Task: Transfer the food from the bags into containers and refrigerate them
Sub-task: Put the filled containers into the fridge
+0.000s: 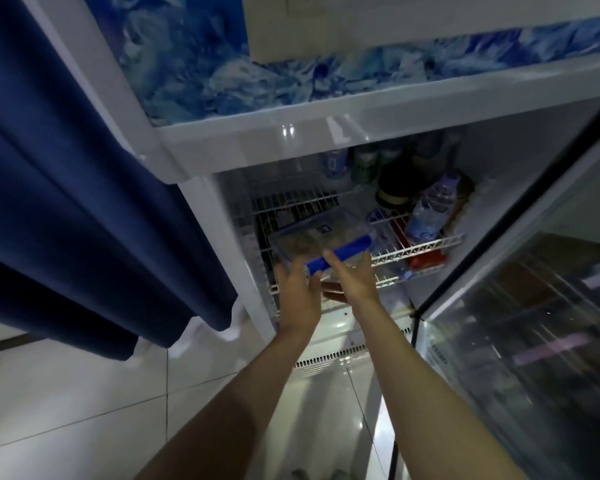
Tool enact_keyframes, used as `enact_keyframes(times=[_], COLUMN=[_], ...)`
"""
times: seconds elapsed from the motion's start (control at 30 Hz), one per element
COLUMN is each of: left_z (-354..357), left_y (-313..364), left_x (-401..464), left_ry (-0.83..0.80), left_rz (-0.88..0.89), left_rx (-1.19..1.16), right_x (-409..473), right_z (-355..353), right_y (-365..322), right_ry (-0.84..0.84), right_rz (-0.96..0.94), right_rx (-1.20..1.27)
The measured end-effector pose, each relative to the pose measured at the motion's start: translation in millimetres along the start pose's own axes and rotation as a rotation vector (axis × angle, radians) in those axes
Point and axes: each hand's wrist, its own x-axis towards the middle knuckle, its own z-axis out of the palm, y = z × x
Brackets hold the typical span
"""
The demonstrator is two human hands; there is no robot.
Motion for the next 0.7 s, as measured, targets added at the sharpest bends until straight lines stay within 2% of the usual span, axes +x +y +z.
enact_keyframes(times=[0.07, 0.13, 0.23, 0.3, 0.33, 0.4, 0.5, 0.6, 0.7], left_z=[2, 2, 6, 11, 13, 12, 18, 27, 33], left_y=[-5, -7, -11, -19, -23, -21, -8, -3, -6], left_x=[22, 40, 46, 39, 39, 47, 80, 123, 150], left_ry=[0.003, 0.020, 0.022, -0.130, -0.200, -0.220, -0.207, -0.236, -0.200], left_rz=[-0.003, 0.023, 0.238, 0.365, 0.380, 0.337, 0.169, -0.042, -0.046], left_rx=[0.144, 0.400, 0.653, 0.778, 0.868, 0.948, 0.927, 0.880, 0.880], right_x=[17, 30, 37, 41, 44, 51, 75, 101, 125], right_z=[2, 3, -1, -5, -8, -6, 13, 34, 50], right_y=[2, 4, 10, 17, 21, 21, 12, 1, -8], right_ry=[0.112, 0.231, 0.180, 0.114, 0.106, 0.105, 0.049, -0.051, -0.074], right_rz=[-0.135, -0.301, -0.590, -0.721, -0.746, -0.770, -0.761, -0.653, -0.648], right_rx=[-0.286, -0.542, -0.898, -1.092, -1.146, -1.225, -1.329, -1.341, -1.332])
